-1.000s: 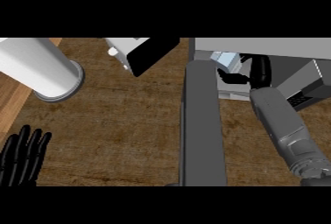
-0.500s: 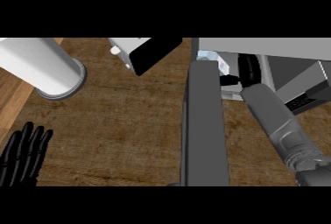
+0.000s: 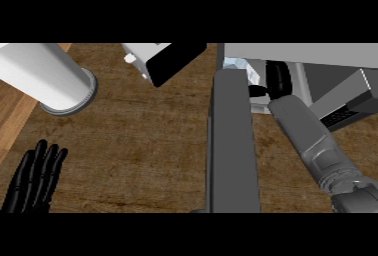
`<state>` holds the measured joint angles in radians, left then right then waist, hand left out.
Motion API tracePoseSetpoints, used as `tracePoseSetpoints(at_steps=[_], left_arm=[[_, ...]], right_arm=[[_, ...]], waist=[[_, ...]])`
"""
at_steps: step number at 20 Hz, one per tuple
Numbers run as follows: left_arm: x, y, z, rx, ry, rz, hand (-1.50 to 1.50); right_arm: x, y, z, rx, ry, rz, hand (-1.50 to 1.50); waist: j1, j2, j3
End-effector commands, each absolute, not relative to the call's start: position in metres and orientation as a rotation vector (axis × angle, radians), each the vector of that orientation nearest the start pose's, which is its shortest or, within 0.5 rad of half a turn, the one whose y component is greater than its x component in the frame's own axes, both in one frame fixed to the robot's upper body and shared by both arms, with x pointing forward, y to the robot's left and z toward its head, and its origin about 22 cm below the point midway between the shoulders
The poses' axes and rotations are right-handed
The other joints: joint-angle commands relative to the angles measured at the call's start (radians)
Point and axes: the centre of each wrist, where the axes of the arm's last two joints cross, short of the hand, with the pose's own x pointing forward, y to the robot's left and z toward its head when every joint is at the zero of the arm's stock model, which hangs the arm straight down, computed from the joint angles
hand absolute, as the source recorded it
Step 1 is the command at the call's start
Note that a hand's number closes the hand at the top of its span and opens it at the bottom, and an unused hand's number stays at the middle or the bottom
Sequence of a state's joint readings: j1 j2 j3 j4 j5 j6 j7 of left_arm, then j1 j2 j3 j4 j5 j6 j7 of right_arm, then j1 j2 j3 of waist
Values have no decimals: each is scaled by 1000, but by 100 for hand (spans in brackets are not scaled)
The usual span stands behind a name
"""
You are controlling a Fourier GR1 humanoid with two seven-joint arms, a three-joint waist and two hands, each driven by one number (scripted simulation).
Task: Pick up the milk, place it into the microwave and close the microwave
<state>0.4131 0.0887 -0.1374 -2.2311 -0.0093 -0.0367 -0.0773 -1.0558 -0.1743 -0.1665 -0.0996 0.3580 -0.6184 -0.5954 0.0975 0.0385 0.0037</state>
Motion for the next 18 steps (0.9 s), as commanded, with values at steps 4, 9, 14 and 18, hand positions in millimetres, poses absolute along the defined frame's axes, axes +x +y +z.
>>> tracePoseSetpoints(at_steps=[4,9,14,18], left_arm=[[131,238,87,29,-1913,-115,-150],[121,231,86,44,-1905,-121,-150],[128,237,90,45,-1916,-116,-150],[116,235,87,36,-1897,-116,-150]], right_arm=[[432,-212,17,-812,-1771,347,-150],[442,-229,40,-828,-1808,308,-150],[432,-260,29,-882,-1848,267,-150],[434,-270,35,-857,-1855,261,-150]], waist=[[3,0,0],[-9,-8,-1],[-22,-5,0],[-23,-13,-1]])
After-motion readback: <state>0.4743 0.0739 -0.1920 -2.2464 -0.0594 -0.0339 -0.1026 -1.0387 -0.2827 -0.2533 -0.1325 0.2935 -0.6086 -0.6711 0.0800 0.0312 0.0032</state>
